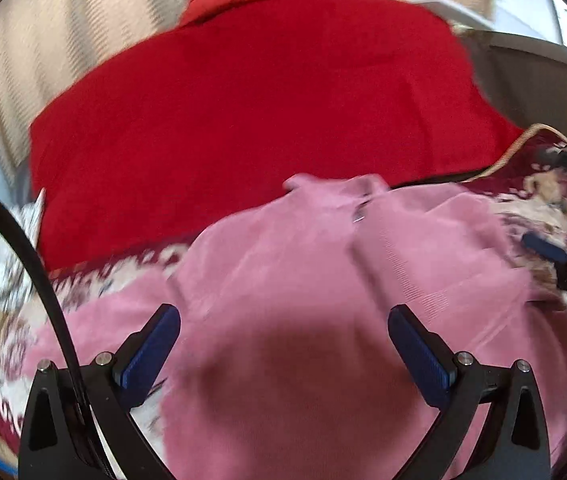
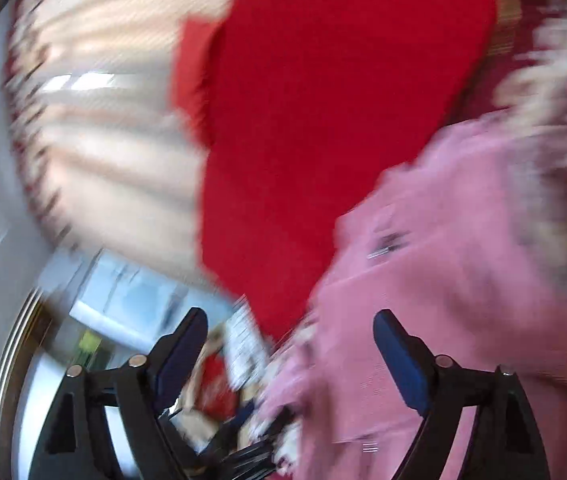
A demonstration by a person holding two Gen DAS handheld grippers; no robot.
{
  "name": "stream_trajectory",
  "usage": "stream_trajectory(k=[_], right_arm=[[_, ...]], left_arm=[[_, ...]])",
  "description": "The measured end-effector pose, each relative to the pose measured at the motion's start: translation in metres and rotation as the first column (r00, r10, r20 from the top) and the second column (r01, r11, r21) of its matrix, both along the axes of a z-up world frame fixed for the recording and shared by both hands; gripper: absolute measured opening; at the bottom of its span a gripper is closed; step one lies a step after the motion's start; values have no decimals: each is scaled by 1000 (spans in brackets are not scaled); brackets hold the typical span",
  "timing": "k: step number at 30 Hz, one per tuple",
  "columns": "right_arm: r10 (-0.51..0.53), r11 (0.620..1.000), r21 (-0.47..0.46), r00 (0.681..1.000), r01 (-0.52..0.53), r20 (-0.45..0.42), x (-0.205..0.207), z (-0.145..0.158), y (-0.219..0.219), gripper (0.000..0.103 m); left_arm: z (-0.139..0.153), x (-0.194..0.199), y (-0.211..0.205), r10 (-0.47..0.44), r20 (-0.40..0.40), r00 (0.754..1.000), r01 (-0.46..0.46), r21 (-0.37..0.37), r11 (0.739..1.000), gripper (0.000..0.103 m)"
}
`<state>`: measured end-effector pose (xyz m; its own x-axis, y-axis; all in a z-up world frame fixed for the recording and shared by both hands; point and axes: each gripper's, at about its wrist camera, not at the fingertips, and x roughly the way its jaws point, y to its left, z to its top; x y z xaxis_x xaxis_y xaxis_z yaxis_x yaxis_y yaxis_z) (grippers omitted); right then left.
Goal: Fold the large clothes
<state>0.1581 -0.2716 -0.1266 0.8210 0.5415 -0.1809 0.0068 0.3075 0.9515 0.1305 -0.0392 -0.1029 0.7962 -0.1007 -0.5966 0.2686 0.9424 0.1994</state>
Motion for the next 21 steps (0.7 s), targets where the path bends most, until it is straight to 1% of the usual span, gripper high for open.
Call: stream_trajectory(k=[1, 2, 3, 5, 6, 7, 8, 9, 10, 11, 13, 14, 16, 19, 21], right_arm=[[-37, 999, 12, 998, 37, -43, -5, -7, -9, 81], [-58, 998, 26, 995, 60, -76, -9, -14, -15, 78], [-72, 997, 31, 991, 76, -113, -12, -21, -22, 75], [-100, 995, -2, 980, 101, -174, -15, -32, -31, 60], [-98, 995, -9, 977, 99, -191, -15, -38, -34, 58], [-93, 996, -5, 975, 94, -201, -14, -40, -35, 53], [-88, 996, 4, 972, 91, -216, -14, -44, -38, 50], [-82, 996, 19, 969, 89, -231, -12, -49, -40, 50], [-72, 996, 39, 967, 84, -246, -10, -55, -42, 49], [-65, 995, 51, 964, 81, -256, -6, -59, -42, 49], [-53, 997, 45, 961, 67, -271, -1, -63, -40, 47], [-49, 998, 33, 959, 60, -278, 2, -64, -41, 45], [-49, 999, -28, 948, 43, -315, 10, -65, -35, 41], [-58, 989, -145, 930, 5, -363, 27, -62, -16, 34], [-69, 974, -228, 926, -19, -371, 36, -57, -5, 33]], left_arm=[[1, -2, -8, -22, 5, 1000, 21, 6, 1000, 103], [1, -4, -23, -62, 7, 998, 62, 17, 998, 103], [1, -3, -31, -83, 7, 996, 83, 24, 996, 103], [-3, -1, -55, -123, -7, 992, 123, 51, 991, 102], [-5, 0, -63, -137, -21, 990, 138, 55, 989, 100], [-8, 2, -70, -153, -33, 988, 155, 54, 986, 95], [-14, 5, -80, -178, -61, 982, 181, 60, 982, 87], [-20, 8, -88, -191, -87, 978, 197, 71, 978, 82], [-24, 10, -93, -199, -108, 974, 208, 76, 975, 75], [-33, 14, -100, -219, -150, 964, 232, 73, 970, 74], [-44, 14, -107, -229, -179, 957, 246, 80, 966, 74], [-47, 14, -110, -229, -177, 957, 249, 95, 964, 74], [-50, 14, -111, -244, -166, 956, 264, 114, 958, 74], [-55, 13, -116, -245, -171, 954, 271, 150, 951, 73], [-59, 10, -117, -248, -167, 954, 276, 169, 946, 63]])
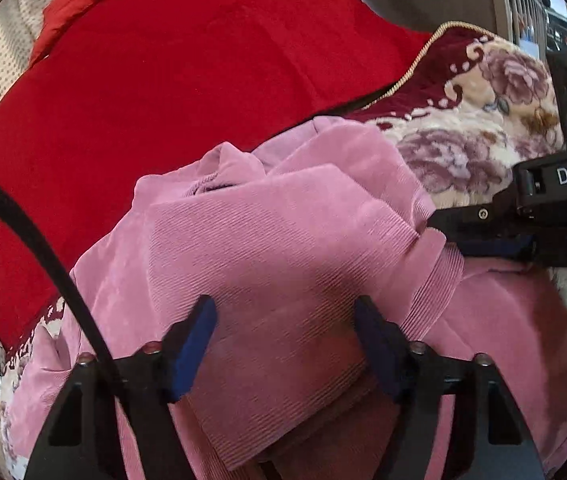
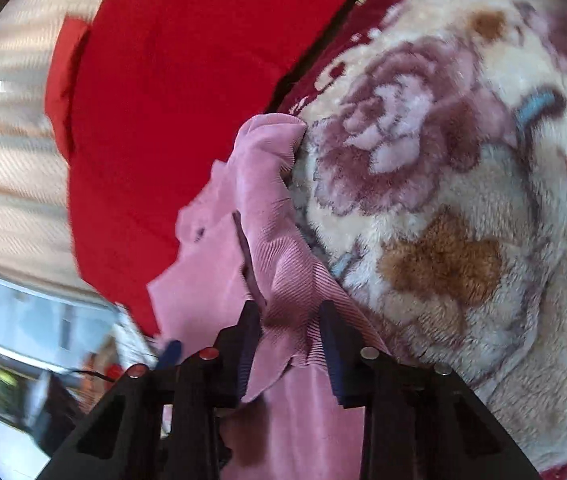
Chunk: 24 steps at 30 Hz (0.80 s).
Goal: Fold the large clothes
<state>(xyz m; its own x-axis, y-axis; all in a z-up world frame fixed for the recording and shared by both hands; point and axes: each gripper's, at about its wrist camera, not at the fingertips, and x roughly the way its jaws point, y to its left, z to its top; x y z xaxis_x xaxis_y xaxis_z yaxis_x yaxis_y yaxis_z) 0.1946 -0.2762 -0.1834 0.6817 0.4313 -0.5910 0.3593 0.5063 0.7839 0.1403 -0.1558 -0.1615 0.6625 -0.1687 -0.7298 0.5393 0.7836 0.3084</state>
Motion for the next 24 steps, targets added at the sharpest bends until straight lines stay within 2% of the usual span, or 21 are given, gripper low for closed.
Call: stream_trajectory(k=[2, 3, 4, 5, 7, 9, 11, 14, 16, 17, 18, 20, 22, 24], right_arm=[[18, 998, -61, 1000, -18, -10, 5, 5, 9, 33], [25, 995, -101, 1000, -26, -13, 10, 8, 14, 32], [31, 990, -135, 999, -32, -11, 14, 11, 20, 32], [39, 984, -174, 999, -39, -5, 18, 15, 27, 33], [55, 976, -210, 998, -52, 9, 25, 17, 40, 33], [56, 979, -199, 998, -51, 17, 28, 15, 45, 33], [56, 981, -188, 996, -44, 62, 24, 20, 41, 33], [97, 972, -225, 987, -66, 130, 23, 34, 44, 33], [140, 962, -252, 984, -109, 111, 30, 34, 53, 33], [154, 962, -240, 983, -127, 98, 35, 29, 57, 33], [176, 970, -188, 980, -156, 96, 41, 23, 61, 33], [191, 981, -57, 972, -185, 137, 46, 14, 63, 33], [176, 980, 60, 966, -190, 192, 50, 9, 62, 33], [145, 960, 202, 960, -196, 241, 59, -1, 61, 33]], left_arm=[[3, -1, 2, -7, 25, 1000, 7, 6, 1000, 39], [4, 2, 4, -8, 24, 1000, 8, -4, 1000, 32], [7, 4, 10, -1, 14, 1000, 2, -28, 1000, 19], [9, 8, 16, 6, 0, 1000, -6, -46, 999, 14], [12, 18, 33, 22, -49, 999, -27, -120, 992, 9], [16, 24, 48, 25, -92, 995, -42, -195, 980, 8], [22, 24, 58, 10, -108, 994, -36, -245, 969, 8], [28, 20, 68, 10, -91, 996, -33, -252, 967, 8], [30, 18, 74, 6, -92, 996, -29, -257, 966, 8], [30, 16, 74, -2, -89, 996, -21, -258, 966, 14], [31, 13, 74, -13, -85, 996, -9, -256, 967, 20], [36, 5, 72, -51, -67, 996, 32, -267, 963, 68], [43, -6, 71, -85, -10, 996, 79, -285, 955, 78], [49, -12, 67, -123, 19, 992, 123, -281, 952, 80]])
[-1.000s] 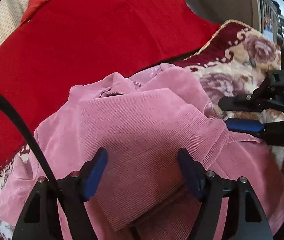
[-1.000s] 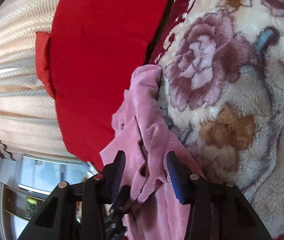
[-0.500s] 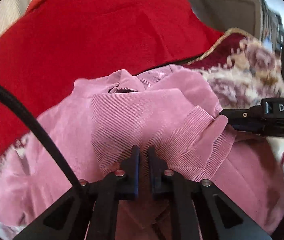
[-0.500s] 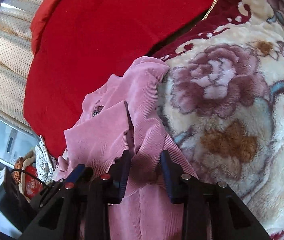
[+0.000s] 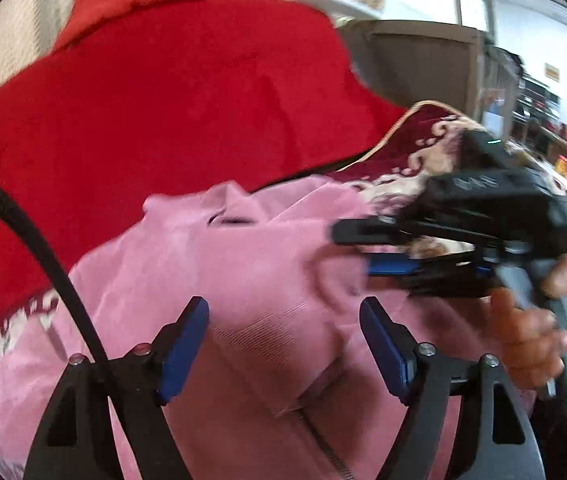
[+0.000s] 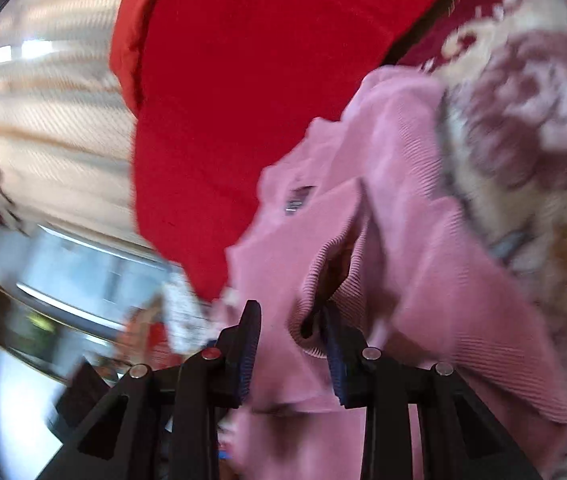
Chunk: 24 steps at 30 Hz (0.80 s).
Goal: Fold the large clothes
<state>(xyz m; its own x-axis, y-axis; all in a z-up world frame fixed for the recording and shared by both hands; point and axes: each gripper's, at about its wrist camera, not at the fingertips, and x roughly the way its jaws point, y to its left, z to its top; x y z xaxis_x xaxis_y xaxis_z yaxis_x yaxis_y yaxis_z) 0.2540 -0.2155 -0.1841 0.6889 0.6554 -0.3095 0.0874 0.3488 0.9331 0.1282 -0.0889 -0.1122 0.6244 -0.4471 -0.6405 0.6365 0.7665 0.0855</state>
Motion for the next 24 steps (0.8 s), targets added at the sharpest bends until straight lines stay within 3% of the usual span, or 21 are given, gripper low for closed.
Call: stream_trajectory(k=[2, 4, 9, 11, 15, 16, 17, 20, 22, 24], right_arm=[[3, 993, 119, 1000, -6, 24, 2, -8, -2, 33], [5, 986, 166, 999, -11, 36, 8, -11, 0, 33], [-4, 993, 121, 1000, 2, 9, 15, -13, -1, 34], [-9, 996, 86, 1000, 8, 11, 13, -9, -7, 34], [10, 997, 76, 1000, -12, 19, 13, -3, -14, 35], [19, 997, 75, 1000, -20, 21, 15, -3, -12, 35], [30, 997, 74, 999, -31, 24, 16, -2, -10, 35], [36, 998, 57, 998, -38, 48, 15, 4, -11, 35], [30, 998, 57, 997, -34, 77, 13, 10, -15, 35], [7, 998, 63, 994, -13, 106, 8, 15, -22, 36]], left_arm=[[-4, -2, -9, -23, 11, 1000, 23, 29, 999, 85], [-13, 0, -17, -41, -6, 999, 42, 65, 997, 85], [-34, 14, -37, -51, -45, 998, 58, 163, 985, 84], [-37, 20, -45, -60, -66, 996, 69, 152, 986, 74], [-35, 30, -56, -91, -110, 990, 101, 94, 990, 69], [-36, 33, -60, -94, -117, 989, 105, 89, 991, 63], [-38, 36, -63, -89, -125, 988, 101, 98, 990, 46], [-49, 43, -64, -74, -184, 980, 94, 104, 990, 12], [-47, 47, -60, -62, -186, 981, 78, 78, 994, 5], [-36, 49, -48, -63, -186, 981, 63, -7, 998, 4]])
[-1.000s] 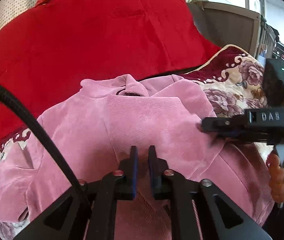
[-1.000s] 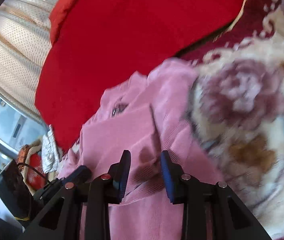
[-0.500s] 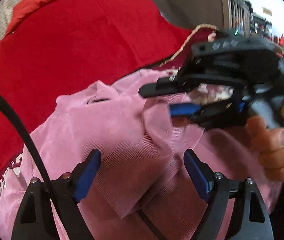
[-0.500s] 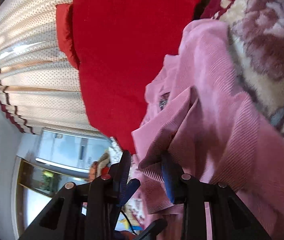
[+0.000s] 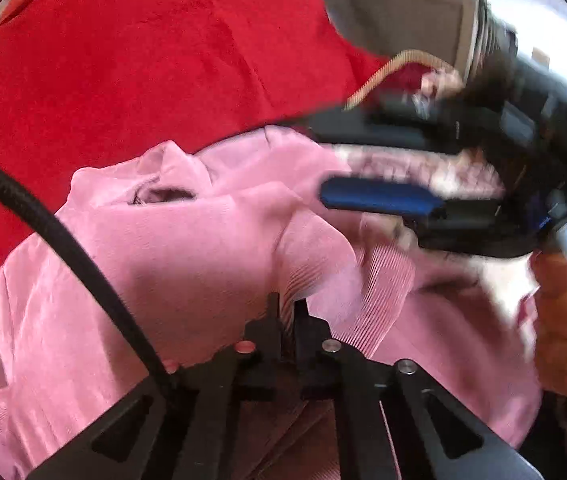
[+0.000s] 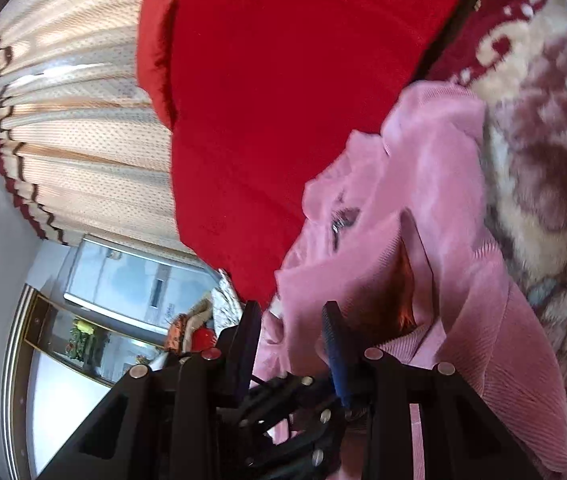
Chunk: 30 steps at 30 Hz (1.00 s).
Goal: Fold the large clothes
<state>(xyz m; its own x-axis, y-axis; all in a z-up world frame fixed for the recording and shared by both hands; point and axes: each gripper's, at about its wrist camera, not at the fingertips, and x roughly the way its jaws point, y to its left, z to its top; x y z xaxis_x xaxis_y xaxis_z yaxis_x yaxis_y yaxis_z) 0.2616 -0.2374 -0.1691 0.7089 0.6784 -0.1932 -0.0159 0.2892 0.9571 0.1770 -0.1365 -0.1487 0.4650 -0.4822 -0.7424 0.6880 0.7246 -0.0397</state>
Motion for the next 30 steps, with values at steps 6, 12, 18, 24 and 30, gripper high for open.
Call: stream_trajectory(k=[6, 12, 18, 24, 30], right_arm=[[-88, 996, -15, 996, 87, -25, -14, -3, -19, 36], [-33, 987, -157, 998, 23, -59, -11, 3, 3, 36], [59, 929, -358, 992, -96, -112, -8, 6, 46, 36], [73, 890, -438, 989, -124, -132, -16, 0, 64, 69], [73, 895, -428, 989, -123, -132, -24, -4, 62, 71]], left_arm=[[43, -13, 54, 83, 76, 994, -72, -136, 988, 3], [49, -4, 147, 268, 80, 960, -257, -130, 958, 7], [28, 3, 242, 498, -27, 867, -499, -71, 864, 32], [39, -12, 349, 725, -35, 688, -719, -167, 675, 61], [5, -16, 456, 897, -263, 356, -932, -172, 320, 61]])
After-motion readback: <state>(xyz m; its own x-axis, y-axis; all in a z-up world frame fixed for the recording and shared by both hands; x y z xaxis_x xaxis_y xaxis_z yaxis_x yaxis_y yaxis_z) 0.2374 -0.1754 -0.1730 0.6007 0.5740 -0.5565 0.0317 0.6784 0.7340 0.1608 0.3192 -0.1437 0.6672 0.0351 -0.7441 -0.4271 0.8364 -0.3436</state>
